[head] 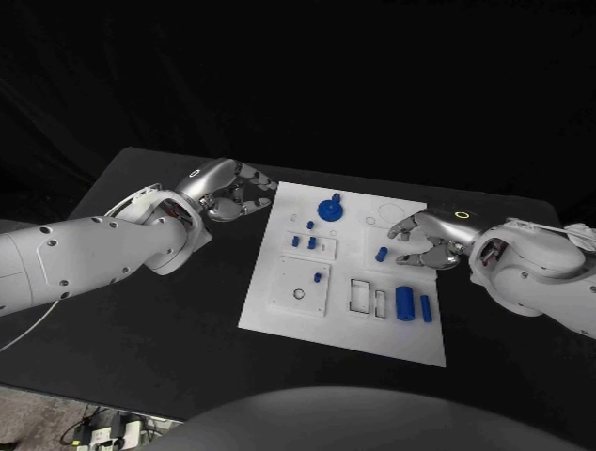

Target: Assemble the parts on the task board

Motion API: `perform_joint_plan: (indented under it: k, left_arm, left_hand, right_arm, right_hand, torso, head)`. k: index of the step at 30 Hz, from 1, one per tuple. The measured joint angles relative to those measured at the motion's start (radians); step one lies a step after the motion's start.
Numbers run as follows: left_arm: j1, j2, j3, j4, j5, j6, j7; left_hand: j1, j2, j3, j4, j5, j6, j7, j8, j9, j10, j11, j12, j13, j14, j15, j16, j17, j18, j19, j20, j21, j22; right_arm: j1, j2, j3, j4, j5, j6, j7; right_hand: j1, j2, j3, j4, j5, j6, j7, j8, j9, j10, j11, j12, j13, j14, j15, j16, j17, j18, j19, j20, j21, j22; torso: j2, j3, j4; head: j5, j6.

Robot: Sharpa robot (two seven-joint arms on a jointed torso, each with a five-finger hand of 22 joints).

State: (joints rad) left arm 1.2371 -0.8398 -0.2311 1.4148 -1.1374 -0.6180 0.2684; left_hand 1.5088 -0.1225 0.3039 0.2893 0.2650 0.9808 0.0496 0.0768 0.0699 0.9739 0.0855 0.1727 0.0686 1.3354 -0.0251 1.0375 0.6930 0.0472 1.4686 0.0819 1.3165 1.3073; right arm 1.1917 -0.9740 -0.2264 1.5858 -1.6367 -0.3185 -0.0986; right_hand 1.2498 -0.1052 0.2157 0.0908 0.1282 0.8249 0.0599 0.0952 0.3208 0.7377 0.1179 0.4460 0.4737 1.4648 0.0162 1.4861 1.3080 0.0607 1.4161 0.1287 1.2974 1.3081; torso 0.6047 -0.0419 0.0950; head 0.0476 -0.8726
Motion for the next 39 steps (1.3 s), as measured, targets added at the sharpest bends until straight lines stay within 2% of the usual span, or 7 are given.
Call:
perform_joint_plan:
  k: [7, 11, 21, 27, 32, 36, 39]
  left_arm:
    - [0.000, 0.000, 0.000, -0.001, -0.001, 0.001, 0.000]
    - [0.000, 0.001, 0.000, -0.002, -0.001, 0.003, -0.001]
    - [-0.001, 0.001, 0.000, -0.004, -0.001, 0.010, -0.002]
    - [-0.001, 0.001, 0.000, -0.005, -0.002, 0.015, -0.003]
    - [-0.001, 0.002, 0.000, -0.005, -0.002, 0.018, -0.004]
    - [-0.001, 0.002, 0.000, -0.005, -0.002, 0.022, -0.005]
    - [-0.001, 0.002, 0.000, -0.006, -0.003, 0.025, -0.007]
  left_hand:
    - [0.003, 0.003, 0.003, 0.003, 0.000, 0.000, 0.000, 0.000, 0.000, 0.000, 0.000, 0.000, 0.000, 0.000, 0.000, 0.000, 0.000, 0.000, 0.000, 0.000, 0.000, 0.000]
    - [0.004, 0.004, 0.006, 0.000, 0.000, 0.000, 0.000, 0.000, 0.000, 0.000, 0.000, 0.000, 0.000, 0.000, 0.000, 0.000, 0.000, 0.000, 0.000, 0.000, 0.000, 0.000]
    - [0.004, 0.004, 0.010, -0.001, 0.004, 0.000, 0.000, 0.000, 0.000, 0.000, 0.000, 0.000, 0.000, 0.000, 0.000, 0.000, 0.000, 0.000, -0.004, 0.004, 0.000, 0.000]
    - [0.008, 0.008, 0.011, 0.000, 0.005, 0.000, 0.000, 0.000, 0.000, 0.000, 0.000, -0.002, 0.000, 0.000, 0.000, 0.000, -0.001, 0.000, -0.004, 0.004, 0.000, 0.000]
    - [0.008, 0.008, 0.013, -0.001, 0.008, 0.000, 0.000, 0.000, 0.000, 0.004, 0.004, -0.004, 0.000, 0.000, 0.000, 0.000, -0.002, 0.000, -0.004, 0.004, 0.000, 0.000]
    - [0.011, 0.011, 0.019, 0.000, 0.013, 0.005, 0.005, 0.000, 0.000, 0.005, 0.002, -0.004, 0.000, -0.003, 0.002, 0.000, -0.003, 0.000, -0.004, 0.004, 0.000, 0.000]
    - [0.012, 0.012, 0.025, 0.000, 0.013, 0.005, 0.006, 0.000, 0.000, 0.007, 0.000, -0.004, 0.000, -0.003, 0.002, 0.000, -0.003, 0.000, -0.004, 0.004, 0.000, 0.000]
  right_arm:
    - [-0.027, 0.031, 0.000, -0.032, 0.013, -0.001, 0.010]
    - [-0.038, 0.046, 0.000, -0.047, 0.023, -0.007, 0.023]
    - [-0.052, 0.078, 0.000, -0.075, 0.049, -0.019, 0.054]
    - [-0.055, 0.099, 0.000, -0.094, 0.062, -0.021, 0.064]
    - [-0.058, 0.114, 0.000, -0.105, 0.071, -0.021, 0.070]
    - [-0.059, 0.120, 0.001, -0.112, 0.076, -0.022, 0.073]
    - [-0.059, 0.122, 0.002, -0.114, 0.081, -0.025, 0.074]
  right_hand:
    - [0.067, 0.018, 0.018, -0.036, 0.182, 0.015, 0.015, 0.013, 0.013, 0.006, -0.006, 0.038, 0.012, -0.004, 0.004, -0.010, -0.003, 0.000, -0.009, -0.001, -0.006, 0.000]
    - [0.076, 0.022, 0.037, -0.051, 0.253, -0.007, 0.025, 0.013, 0.022, 0.043, -0.016, 0.066, 0.019, -0.007, 0.007, -0.010, -0.014, 0.000, -0.012, 0.002, -0.011, 0.000]
    - [0.090, 0.018, 0.077, -0.061, 0.312, -0.001, 0.038, 0.025, 0.046, 0.081, -0.030, 0.091, 0.025, -0.011, 0.003, -0.015, -0.022, 0.000, -0.016, -0.002, -0.011, 0.000]
    - [0.090, 0.018, 0.085, -0.064, 0.315, 0.003, 0.042, 0.033, 0.052, 0.088, -0.030, 0.092, 0.025, -0.015, 0.000, -0.019, -0.031, 0.000, -0.020, -0.005, -0.018, 0.000]
    - [0.099, 0.019, 0.097, -0.076, 0.313, 0.042, 0.052, 0.082, 0.084, 0.101, -0.033, 0.104, 0.026, -0.023, -0.004, -0.030, -0.051, 0.000, -0.032, -0.007, -0.032, 0.000]
    - [0.108, 0.028, 0.098, -0.082, 0.309, 0.077, 0.050, 0.154, 0.140, 0.108, -0.039, 0.115, 0.032, -0.040, -0.007, -0.046, -0.086, 0.000, -0.054, -0.011, -0.068, 0.000]
    - [0.114, 0.034, 0.093, -0.090, 0.303, 0.079, 0.051, 0.209, 0.188, 0.115, -0.043, 0.123, 0.036, -0.040, -0.008, -0.046, -0.091, 0.011, -0.054, -0.011, -0.068, 0.000]
  torso:
    - [0.000, -0.0013, -0.0003]
    - [0.000, -0.0014, -0.0003]
    - [-0.001, -0.0010, 0.0004]
    - [0.000, -0.0008, 0.0003]
    - [0.001, -0.0002, 0.0006]
    - [0.001, -0.0003, 0.0006]
    - [0.001, -0.0001, 0.0004]
  head:
    - [0.001, 0.000]
    - [0.004, 0.000]
    - [0.008, 0.000]
    - [0.013, 0.000]
    - [0.014, 0.000]
    - [0.016, 0.000]
    - [0.018, 0.000]
